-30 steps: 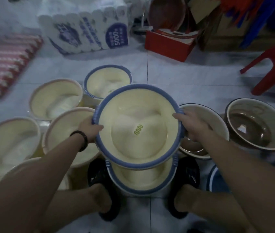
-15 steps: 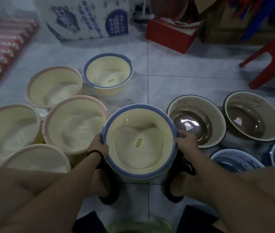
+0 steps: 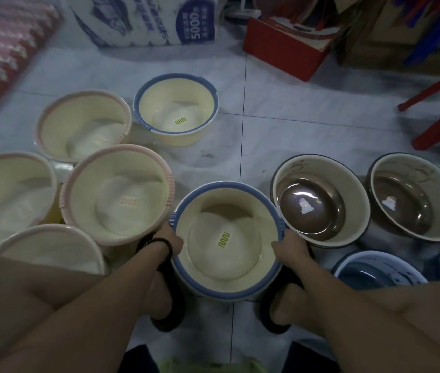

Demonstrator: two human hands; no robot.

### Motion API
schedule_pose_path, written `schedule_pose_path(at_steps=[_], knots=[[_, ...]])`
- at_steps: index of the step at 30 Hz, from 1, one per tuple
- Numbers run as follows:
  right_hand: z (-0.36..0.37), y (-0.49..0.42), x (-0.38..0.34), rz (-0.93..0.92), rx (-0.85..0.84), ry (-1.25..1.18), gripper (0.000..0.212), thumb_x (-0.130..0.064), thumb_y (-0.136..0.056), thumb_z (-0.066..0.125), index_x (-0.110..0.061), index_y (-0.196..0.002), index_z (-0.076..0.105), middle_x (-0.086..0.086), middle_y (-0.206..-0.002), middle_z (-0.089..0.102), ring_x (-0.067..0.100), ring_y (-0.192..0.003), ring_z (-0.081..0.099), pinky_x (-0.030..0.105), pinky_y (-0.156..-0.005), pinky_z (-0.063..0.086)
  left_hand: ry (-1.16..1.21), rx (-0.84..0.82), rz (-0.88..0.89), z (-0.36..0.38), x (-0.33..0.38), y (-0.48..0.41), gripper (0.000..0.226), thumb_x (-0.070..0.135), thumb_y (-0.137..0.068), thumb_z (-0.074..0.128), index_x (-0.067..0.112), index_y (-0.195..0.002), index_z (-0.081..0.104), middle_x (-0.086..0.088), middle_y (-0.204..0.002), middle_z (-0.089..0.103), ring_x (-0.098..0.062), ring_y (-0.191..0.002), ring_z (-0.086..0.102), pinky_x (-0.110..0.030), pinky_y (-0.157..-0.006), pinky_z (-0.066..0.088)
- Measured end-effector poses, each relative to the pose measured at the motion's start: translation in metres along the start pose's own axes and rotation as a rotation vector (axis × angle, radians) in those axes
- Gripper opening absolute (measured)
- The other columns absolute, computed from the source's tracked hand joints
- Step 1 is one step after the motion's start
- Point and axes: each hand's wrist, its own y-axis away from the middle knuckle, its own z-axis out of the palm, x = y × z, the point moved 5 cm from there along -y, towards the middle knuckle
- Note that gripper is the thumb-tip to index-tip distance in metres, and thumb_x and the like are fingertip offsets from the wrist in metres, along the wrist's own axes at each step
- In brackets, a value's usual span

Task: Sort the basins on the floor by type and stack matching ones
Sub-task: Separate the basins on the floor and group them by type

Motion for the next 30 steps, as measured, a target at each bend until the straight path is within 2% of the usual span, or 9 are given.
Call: schedule_pose_path(at_steps=[5, 8, 12, 16, 18, 20, 23, 26, 30], knots=[[-0.029, 0.001, -0.063, -0.153, 0.168, 0.051, 0.038, -0.019, -0.086, 0.063, -0.006, -0.122, 0.064, 0.017, -0.118, 0.068, 0.038, -0.108, 0.066, 0.039, -0.088, 0.054, -0.44, -0.125, 0.261, -0.062, 0.077, 0.061, 0.048, 0.041, -0.1, 0.051, 0.015, -0.139, 0.06, -0.011, -0.14, 0.06, -0.03, -0.124, 0.059, -0.041, -0.105, 0.048], [-0.04, 0.009, -0.134, -0.342, 0.144, 0.025, 0.026, -0.018, -0.098, 0.064, -0.016, -0.124, 0.065, 0.006, -0.112, 0.069, 0.026, -0.101, 0.064, 0.032, -0.083, 0.05, -0.55, -0.116, 0.357, -0.118, 0.117, 0.102, 0.045, 0.046, -0.103, 0.046, 0.018, -0.132, 0.065, -0.006, -0.125, 0.067, -0.028, -0.108, 0.068, -0.041, -0.088, 0.058], [-0.027, 0.0, -0.224, -0.48, 0.016, -0.047, 0.031, -0.025, -0.1, 0.069, -0.018, -0.13, 0.066, 0.002, -0.114, 0.07, 0.021, -0.102, 0.064, 0.03, -0.088, 0.05, -0.635, 0.043, 0.465, -0.194, 0.14, 0.12, 0.044, 0.046, -0.105, 0.044, 0.021, -0.134, 0.066, 0.001, -0.141, 0.06, -0.023, -0.128, 0.056, -0.037, -0.107, 0.043], [-0.004, -0.037, -0.292, -0.4, -0.092, -0.294, 0.026, -0.027, -0.091, 0.07, -0.021, -0.116, 0.066, 0.009, -0.106, 0.073, 0.029, -0.096, 0.073, 0.047, -0.086, 0.065, -0.444, 0.266, 0.575, -0.252, 0.153, 0.101, 0.029, 0.039, -0.1, 0.052, 0.028, -0.118, 0.072, 0.003, -0.124, 0.069, -0.022, -0.113, 0.062, -0.029, -0.093, 0.049], [0.008, -0.062, -0.315, -0.304, -0.161, -0.449, 0.029, -0.013, -0.096, 0.067, -0.013, -0.125, 0.064, 0.017, -0.102, 0.072, 0.027, -0.082, 0.069, 0.04, -0.075, 0.063, -0.278, 0.351, 0.577, -0.268, 0.154, 0.082, 0.025, 0.037, -0.099, 0.054, 0.029, -0.114, 0.072, 0.003, -0.12, 0.069, -0.022, -0.11, 0.063, -0.028, -0.088, 0.049], [0.021, -0.091, -0.333, -0.202, -0.22, -0.58, 0.03, -0.004, -0.099, 0.064, -0.011, -0.127, 0.062, 0.02, -0.097, 0.065, 0.029, -0.08, 0.062, 0.039, -0.072, 0.057, -0.296, 0.313, 0.54, -0.273, 0.156, 0.061, 0.026, 0.04, -0.098, 0.055, 0.03, -0.115, 0.072, 0.004, -0.12, 0.069, -0.022, -0.111, 0.062, -0.031, -0.092, 0.05], [0.042, -0.144, -0.354, -0.083, -0.215, -0.709, 0.025, -0.008, -0.098, 0.069, -0.001, -0.122, 0.065, 0.02, -0.093, 0.065, 0.033, -0.084, 0.069, 0.045, -0.076, 0.065, -0.298, 0.262, 0.486, -0.282, 0.155, 0.036, 0.028, 0.043, -0.099, 0.054, 0.028, -0.114, 0.073, 0.003, -0.116, 0.069, -0.023, -0.108, 0.062, -0.034, -0.094, 0.052], [0.058, -0.193, -0.372, 0.006, -0.187, -0.766, 0.037, -0.013, -0.096, 0.074, 0.003, -0.128, 0.063, 0.018, -0.1, 0.067, 0.03, -0.089, 0.073, 0.039, -0.063, 0.064, -0.196, 0.297, 0.481, -0.287, 0.146, 0.019, 0.024, 0.041, -0.097, 0.056, 0.028, -0.108, 0.073, 0.005, -0.112, 0.071, -0.021, -0.105, 0.065, -0.038, -0.097, 0.054], [0.061, -0.229, -0.385, 0.106, -0.229, -0.833, 0.054, -0.018, -0.098, 0.074, -0.003, -0.145, 0.05, 0.018, -0.11, 0.06, 0.034, -0.095, 0.069, 0.052, -0.089, 0.061, -0.111, 0.338, 0.434, -0.284, 0.137, -0.003, 0.024, 0.042, -0.096, 0.055, 0.034, -0.113, 0.07, 0.009, -0.111, 0.071, -0.016, -0.103, 0.065, -0.04, -0.095, 0.056]])
